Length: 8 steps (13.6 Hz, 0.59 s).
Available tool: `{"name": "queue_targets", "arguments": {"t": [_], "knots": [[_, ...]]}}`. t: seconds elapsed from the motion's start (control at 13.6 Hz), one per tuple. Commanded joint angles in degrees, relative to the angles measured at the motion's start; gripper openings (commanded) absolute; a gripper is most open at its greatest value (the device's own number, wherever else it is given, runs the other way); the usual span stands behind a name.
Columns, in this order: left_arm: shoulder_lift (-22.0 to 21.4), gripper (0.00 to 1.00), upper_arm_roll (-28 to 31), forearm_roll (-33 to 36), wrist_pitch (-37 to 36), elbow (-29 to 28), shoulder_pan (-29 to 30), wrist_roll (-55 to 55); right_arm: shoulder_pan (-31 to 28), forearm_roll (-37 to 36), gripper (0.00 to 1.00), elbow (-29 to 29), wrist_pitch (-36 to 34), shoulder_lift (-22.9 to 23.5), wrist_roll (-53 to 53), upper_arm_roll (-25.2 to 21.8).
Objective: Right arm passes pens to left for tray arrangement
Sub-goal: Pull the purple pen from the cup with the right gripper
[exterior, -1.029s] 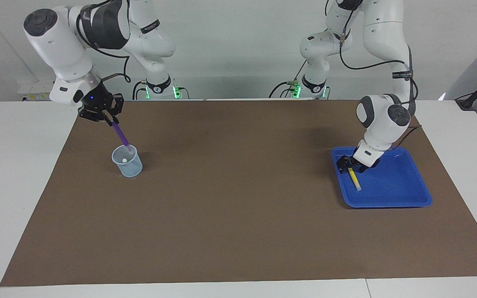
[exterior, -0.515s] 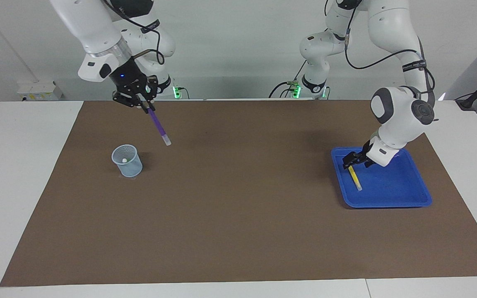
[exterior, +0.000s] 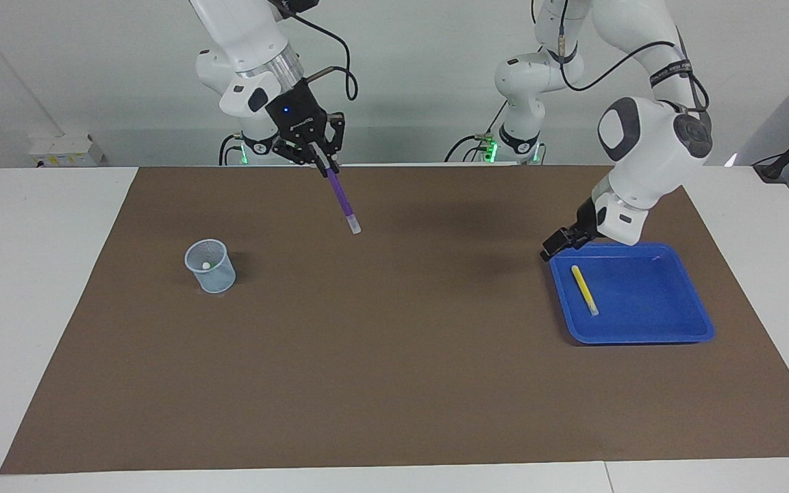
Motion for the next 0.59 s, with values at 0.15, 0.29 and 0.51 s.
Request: {"name": "queue_targets", "arguments": {"t": [0.15, 0.29, 0.51], "knots": [[-3.5, 0.95, 1.4, -19.5, -5.6, -4.2, 0.8, -1.8, 4.1, 1.5, 0.0, -6.2, 8.0, -1.8, 1.8, -0.1], [-5.2, 0.95, 1.2, -25.7, -4.3, -7.4, 0.5, -4.0, 5.6, 1.5, 0.0, -7.6, 11.0, -1.7, 4.3, 0.0], [-6.6, 0.97, 1.1, -34.1, -0.1, -10.9, -0.2, -6.7, 7.1, 1.5, 0.0, -8.8, 13.5, -1.7, 6.1, 0.0]]}}
